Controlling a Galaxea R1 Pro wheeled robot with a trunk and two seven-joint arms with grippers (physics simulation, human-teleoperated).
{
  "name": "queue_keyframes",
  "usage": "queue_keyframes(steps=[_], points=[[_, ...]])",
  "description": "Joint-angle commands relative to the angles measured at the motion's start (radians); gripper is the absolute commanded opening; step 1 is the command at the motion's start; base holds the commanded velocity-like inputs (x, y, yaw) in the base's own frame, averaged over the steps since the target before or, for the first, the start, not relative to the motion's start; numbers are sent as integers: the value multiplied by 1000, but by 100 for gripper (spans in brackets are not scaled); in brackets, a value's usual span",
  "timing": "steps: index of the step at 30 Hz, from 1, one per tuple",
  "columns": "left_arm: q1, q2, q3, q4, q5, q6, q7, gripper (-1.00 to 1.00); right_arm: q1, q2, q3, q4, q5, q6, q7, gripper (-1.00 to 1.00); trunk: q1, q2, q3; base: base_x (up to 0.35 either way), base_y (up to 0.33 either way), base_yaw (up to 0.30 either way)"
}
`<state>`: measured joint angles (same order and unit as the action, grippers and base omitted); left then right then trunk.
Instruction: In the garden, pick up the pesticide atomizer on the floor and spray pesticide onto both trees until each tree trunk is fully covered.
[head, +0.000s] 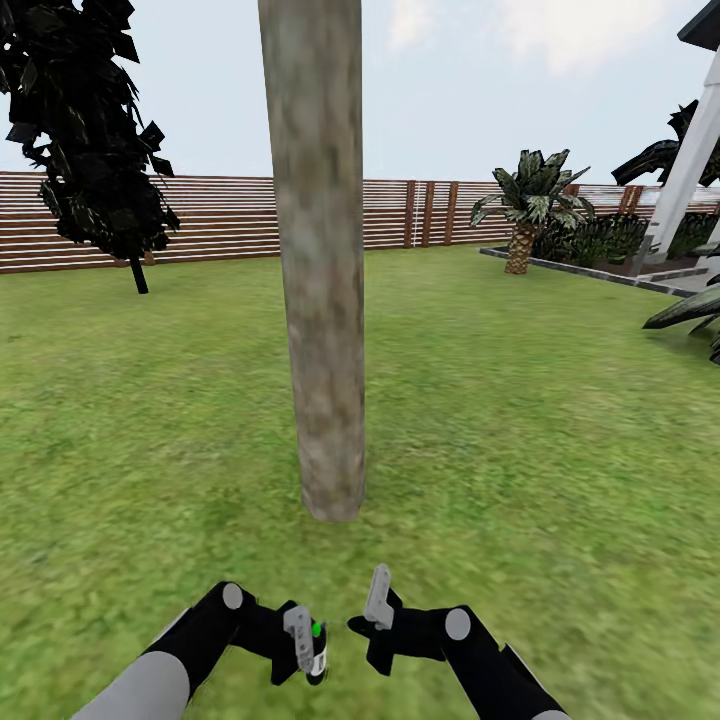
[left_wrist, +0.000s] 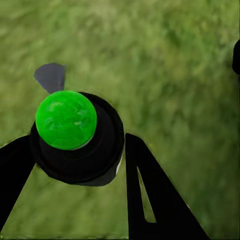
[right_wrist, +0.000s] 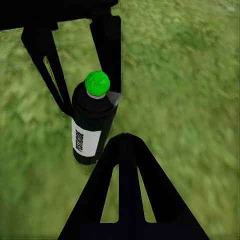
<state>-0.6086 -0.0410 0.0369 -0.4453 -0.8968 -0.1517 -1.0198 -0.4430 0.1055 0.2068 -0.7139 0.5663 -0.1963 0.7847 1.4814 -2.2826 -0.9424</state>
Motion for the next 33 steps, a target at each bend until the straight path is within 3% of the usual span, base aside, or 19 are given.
queue_keyframes(steps=[1,9,11,12,14,17,20,22,23,24,25,26,28,29,30,31,32,33], points=[[0,13,5,-1,-8,-9,-2,-100,0,0,-1,0,10,-7,1,-100,0,0,-1,0,0,0],[8,114,9,-7,-7,-9,-3,-100,0,-5,-7,2,11,-7,0,-100,0,0,-1,0,0,0],[11,154,13,-7,-1,-13,-6,-100,0,-7,-8,3,11,-7,-1,-100,0,0,-1,0,0,0],[13,177,15,-7,2,-13,-6,-100,0,-10,-9,3,11,-7,-1,100,0,0,-1,0,0,0],[14,215,24,-6,6,-12,-2,-100,0,-22,-9,4,10,-7,-2,100,0,0,-1,0,0,0],[15,228,59,-5,10,-9,6,-100,0,-37,-12,4,8,-7,-4,100,0,0,-1,0,0,0],[14,228,149,-4,20,-7,41,-100,0,-55,-52,4,6,-8,-14,100,0,0,-1,0,0,0],[15,225,237,-1,37,-7,86,-100,1,-68,-128,10,6,-10,-47,100,0,0,-1,0,0,0],[15,224,260,-1,42,-7,99,-100,1,-71,-153,17,6,-10,-60,100,0,0,-1,0,0,0],[15,223,334,1,59,-6,142,-100,2,-78,-240,59,6,-11,-114,100,0,0,-1,0,0,0],[15,223,356,2,64,-6,156,-100,2,-79,-266,79,6,-12,-135,100,0,0,-1,0,0,0],[15,222,418,5,80,-6,197,-100,2,-83,-337,145,6,-14,-202,100,0,0,-1,0,0,0],[14,217,504,33,109,-8,270,-100,3,-86,-408,253,6,-29,-343,100,0,0,-1,0,0,0],[14,216,530,52,122,-9,304,-100,3,-87,-422,288,6,-46,-410,100,0,0,-1,0,0,0],[14,214,565,103,144,-11,390,-100,4,-89,-436,351,4,-111,-545,100,0,0,-1,0,0,0],[14,214,570,119,149,-11,416,-100,5,-89,-438,365,4,-133,-578,100,0,0,-1,0,0,0],[13,212,585,205,171,-14,572,-100,9,-89,-444,442,3,-253,-735,100,0,0,-1,0,0,0],[13,211,586,223,174,-15,604,-100,10,-89,-444,458,3,-276,-763,100,0,0,-1,0,0,0]])
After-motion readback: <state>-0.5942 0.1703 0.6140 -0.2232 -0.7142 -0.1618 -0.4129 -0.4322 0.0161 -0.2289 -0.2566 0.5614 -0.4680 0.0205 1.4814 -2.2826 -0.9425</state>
